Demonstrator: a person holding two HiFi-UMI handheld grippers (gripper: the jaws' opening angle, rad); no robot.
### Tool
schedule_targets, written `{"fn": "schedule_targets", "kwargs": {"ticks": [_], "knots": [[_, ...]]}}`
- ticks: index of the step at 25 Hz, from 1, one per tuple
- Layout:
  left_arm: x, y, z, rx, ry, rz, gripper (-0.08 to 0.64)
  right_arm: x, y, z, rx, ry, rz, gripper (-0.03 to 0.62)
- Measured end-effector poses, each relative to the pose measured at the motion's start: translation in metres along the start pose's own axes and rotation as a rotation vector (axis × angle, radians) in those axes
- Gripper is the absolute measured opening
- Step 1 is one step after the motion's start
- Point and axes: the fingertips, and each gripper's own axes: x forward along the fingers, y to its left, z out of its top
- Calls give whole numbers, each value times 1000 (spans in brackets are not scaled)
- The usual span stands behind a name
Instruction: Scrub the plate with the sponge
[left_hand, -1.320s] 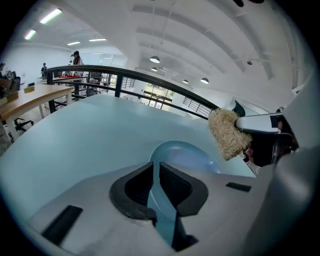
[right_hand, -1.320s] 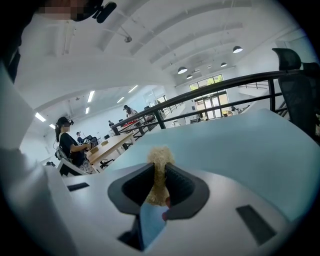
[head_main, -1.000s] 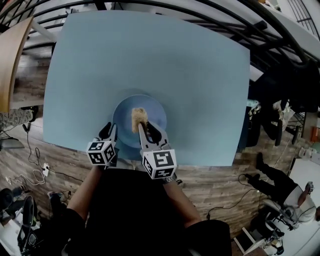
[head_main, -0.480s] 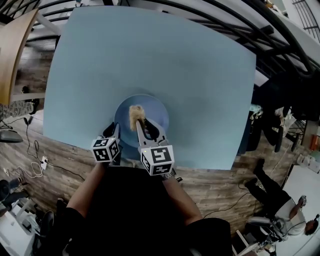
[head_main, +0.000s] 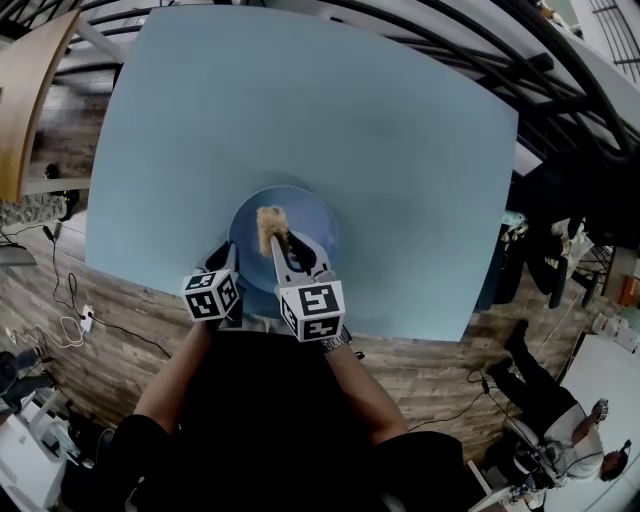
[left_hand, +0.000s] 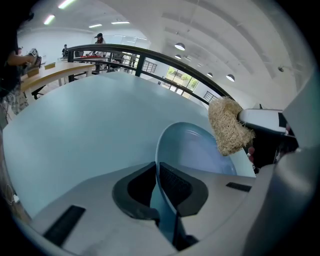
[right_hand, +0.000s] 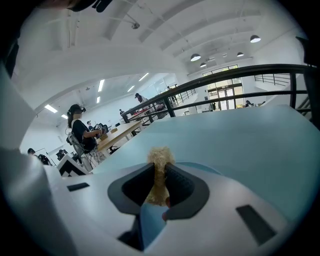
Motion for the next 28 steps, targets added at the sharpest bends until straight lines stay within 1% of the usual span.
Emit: {"fn": "schedule_targets", "kwargs": {"ticks": [5, 11, 19, 28], "knots": [[1, 4, 2, -43, 3, 20, 5, 11, -2, -11, 10, 34, 2, 68], [-1, 8, 2, -48, 21, 30, 5, 23, 2, -17, 3, 56, 13, 69], [-1, 9, 1, -15, 33, 37, 6, 39, 0, -31, 18, 86, -9, 69], [0, 9, 4, -5, 29, 48, 6, 59, 8, -38, -25, 124, 12, 68]]}}
